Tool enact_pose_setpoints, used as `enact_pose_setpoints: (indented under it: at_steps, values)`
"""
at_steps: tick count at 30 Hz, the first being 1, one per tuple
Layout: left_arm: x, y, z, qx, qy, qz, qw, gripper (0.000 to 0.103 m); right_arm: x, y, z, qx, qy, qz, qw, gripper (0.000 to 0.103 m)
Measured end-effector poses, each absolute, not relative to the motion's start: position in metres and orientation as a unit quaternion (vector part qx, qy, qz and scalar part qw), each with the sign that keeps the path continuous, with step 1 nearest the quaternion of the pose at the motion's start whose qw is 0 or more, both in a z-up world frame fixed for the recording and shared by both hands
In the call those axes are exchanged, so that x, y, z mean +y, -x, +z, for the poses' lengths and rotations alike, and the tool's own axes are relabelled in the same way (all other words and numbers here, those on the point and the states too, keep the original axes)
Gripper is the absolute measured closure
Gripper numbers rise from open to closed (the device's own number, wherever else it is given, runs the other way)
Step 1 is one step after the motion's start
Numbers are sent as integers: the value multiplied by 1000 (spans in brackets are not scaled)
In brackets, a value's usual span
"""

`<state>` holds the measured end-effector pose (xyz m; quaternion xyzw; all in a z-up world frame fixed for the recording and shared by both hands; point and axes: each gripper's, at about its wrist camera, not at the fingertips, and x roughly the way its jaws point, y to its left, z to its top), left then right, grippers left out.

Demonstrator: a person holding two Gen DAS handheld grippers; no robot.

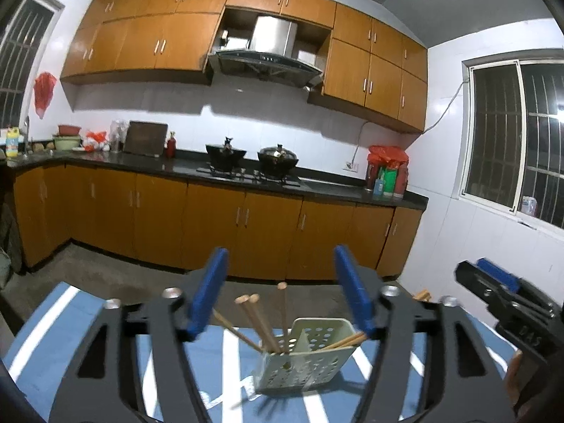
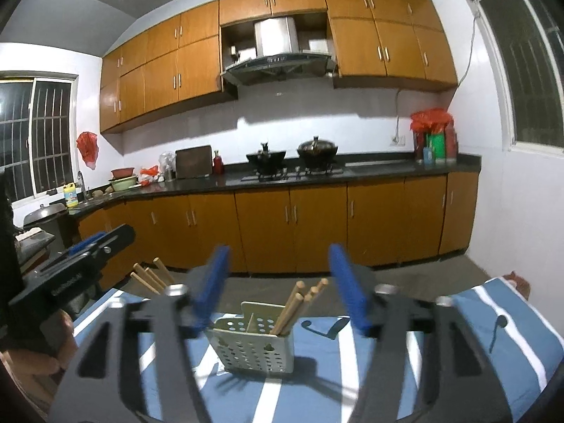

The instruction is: Organize utensils

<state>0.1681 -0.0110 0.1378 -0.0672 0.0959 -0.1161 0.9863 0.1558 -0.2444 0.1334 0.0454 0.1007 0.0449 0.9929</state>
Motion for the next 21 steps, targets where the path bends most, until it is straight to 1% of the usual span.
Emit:
enact_pose_setpoints:
  at_steps: [1, 2, 4, 6, 10, 21]
  values:
    - [-9, -163, 138, 92, 63, -112, 987, 22, -244, -145, 134, 91, -40, 38, 994, 20]
    - [-6, -155, 138, 87, 58, -107, 989, 14, -244, -138, 133, 84, -35, 35, 995, 11]
    - [0, -140, 138, 79, 49, -96, 991, 5, -243, -123, 131, 71, -29, 24, 997, 4]
    - [4, -129, 136, 78, 41, -87, 992, 2, -243, -109, 128, 63, -21, 14, 998, 4]
    - [11, -102, 124, 81, 20, -64, 994, 2, -240, -85, 116, 61, -5, -22, 998, 4]
    - [15, -57, 74, 112, -26, -18, 993, 2, -224, -47, 60, 106, 9, -55, 993, 4]
